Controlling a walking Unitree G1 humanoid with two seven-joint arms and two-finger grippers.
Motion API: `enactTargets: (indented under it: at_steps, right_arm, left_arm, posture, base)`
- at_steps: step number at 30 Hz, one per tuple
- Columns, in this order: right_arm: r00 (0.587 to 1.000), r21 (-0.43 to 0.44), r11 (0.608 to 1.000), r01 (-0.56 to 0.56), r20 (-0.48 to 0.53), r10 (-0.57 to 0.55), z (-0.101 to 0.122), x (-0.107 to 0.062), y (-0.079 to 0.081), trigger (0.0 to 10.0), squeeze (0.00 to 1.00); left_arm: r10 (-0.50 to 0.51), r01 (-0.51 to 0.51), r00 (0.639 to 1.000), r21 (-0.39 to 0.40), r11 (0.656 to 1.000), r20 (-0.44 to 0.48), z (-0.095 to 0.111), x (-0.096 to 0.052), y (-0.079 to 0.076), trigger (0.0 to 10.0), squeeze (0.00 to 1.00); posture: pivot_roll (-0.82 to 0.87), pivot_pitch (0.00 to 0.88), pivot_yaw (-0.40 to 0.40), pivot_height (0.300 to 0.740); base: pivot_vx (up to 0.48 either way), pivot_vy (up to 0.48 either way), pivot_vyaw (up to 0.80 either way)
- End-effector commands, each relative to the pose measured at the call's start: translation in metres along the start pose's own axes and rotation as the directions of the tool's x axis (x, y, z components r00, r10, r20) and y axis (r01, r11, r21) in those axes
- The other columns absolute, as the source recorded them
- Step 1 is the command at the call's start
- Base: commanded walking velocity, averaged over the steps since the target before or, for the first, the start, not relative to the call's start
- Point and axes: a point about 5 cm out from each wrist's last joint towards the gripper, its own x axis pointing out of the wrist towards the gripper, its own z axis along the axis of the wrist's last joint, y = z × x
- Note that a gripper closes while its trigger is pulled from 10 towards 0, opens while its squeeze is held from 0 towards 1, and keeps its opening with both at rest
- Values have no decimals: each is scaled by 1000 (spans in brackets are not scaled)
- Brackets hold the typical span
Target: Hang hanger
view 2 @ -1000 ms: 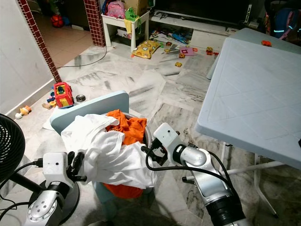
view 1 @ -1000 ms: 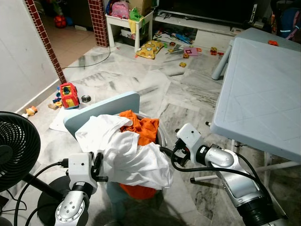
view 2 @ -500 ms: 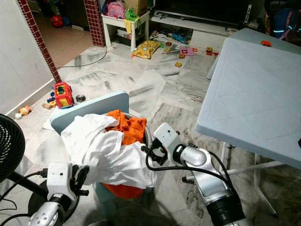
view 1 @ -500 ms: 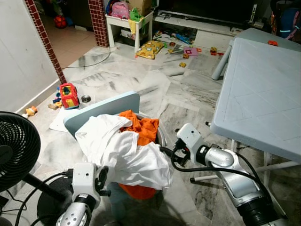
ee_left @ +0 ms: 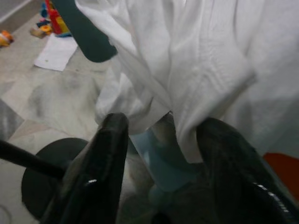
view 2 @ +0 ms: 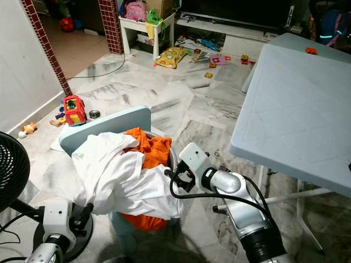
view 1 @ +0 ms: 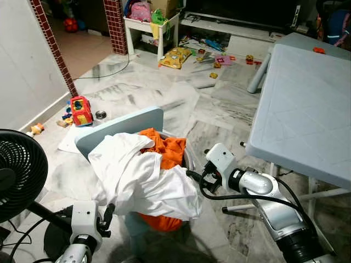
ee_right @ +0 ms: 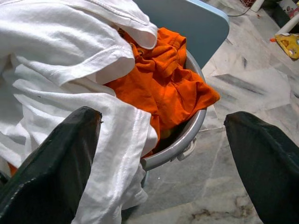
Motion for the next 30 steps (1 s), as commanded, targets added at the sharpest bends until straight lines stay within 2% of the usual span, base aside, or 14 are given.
enactTargets:
  at_steps: [1, 2, 3, 6, 11, 21, 22, 23, 24, 30]
  right_arm:
    - [1000, -7, 1000, 2, -1, -2, 2, 1, -3, 10000, 0]
    - [1000, -8, 1000, 3, -1, -3, 2, 1, -3, 10000, 0]
    - [1000, -8, 1000, 4, -2, -4, 2, 0, -4, 10000, 0]
    - [1000, -8, 1000, 5, -2, -5, 1, 0, -4, 10000, 0]
    - [1000, -6, 1000, 2, -2, -2, 1, 0, -1, 10000, 0]
    - [1000, -6, 1000, 7, -2, -7, 1, 0, -3, 10000, 0]
    - [1000, -6, 1000, 7, -1, -7, 1, 0, -2, 10000, 0]
    - [1000, -5, 1000, 6, -1, -6, 1, 0, -2, 10000, 0]
    - [1000, -5, 1000, 6, -1, -6, 1, 0, -2, 10000, 0]
    - [1000, -5, 1000, 8, -4, -8, 0, 0, -2, 10000, 0]
  left_arm:
    - [4, -4, 1000, -2, 1000, -10, -8, 5, 5, 10000, 431]
    - [2, -2, 1000, 0, 1000, -11, -10, 7, 6, 10000, 153]
    - [-3, 3, 1000, 4, 1000, -11, -12, 12, 8, 10000, 0]
    - [-4, 4, 1000, 6, 1000, -11, -13, 14, 8, 10000, 0]
    - [-9, 9, 1000, 15, 1000, -4, -15, 30, 11, 10000, 0]
    - [-75, 75, 997, 30, 997, 27, -9, 45, -2, 10000, 0]
    - [-84, 83, 996, 25, 996, 27, -9, 45, -2, 2275, 0]
    - [-90, 89, 996, 22, 996, 27, -10, 46, -3, 2275, 0]
    - [-94, 93, 995, 19, 995, 27, -10, 46, -3, 0, 0]
    - [-125, 124, 992, 49, 991, 14, -13, 48, -8, 0, 0]
  posture:
    - [-4, 83, -41, 740]
    - [-6, 84, -40, 740]
    - [-7, 83, -40, 740]
    - [-7, 84, -40, 740]
    - [-11, 83, -39, 740]
    - [-13, 83, -37, 740]
    - [-13, 83, -37, 740]
    - [-13, 83, -37, 740]
    - [-13, 83, -37, 740]
    - [-10, 83, -36, 740]
  base:
    - [0, 0, 0]
    - [0, 0, 0]
    - [0, 0, 0]
    - [0, 0, 0]
    - [0, 0, 0]
    - [0, 0, 0]
    - [0, 0, 0]
    - [0, 0, 0]
    - [0, 0, 0]
    - [0, 0, 0]
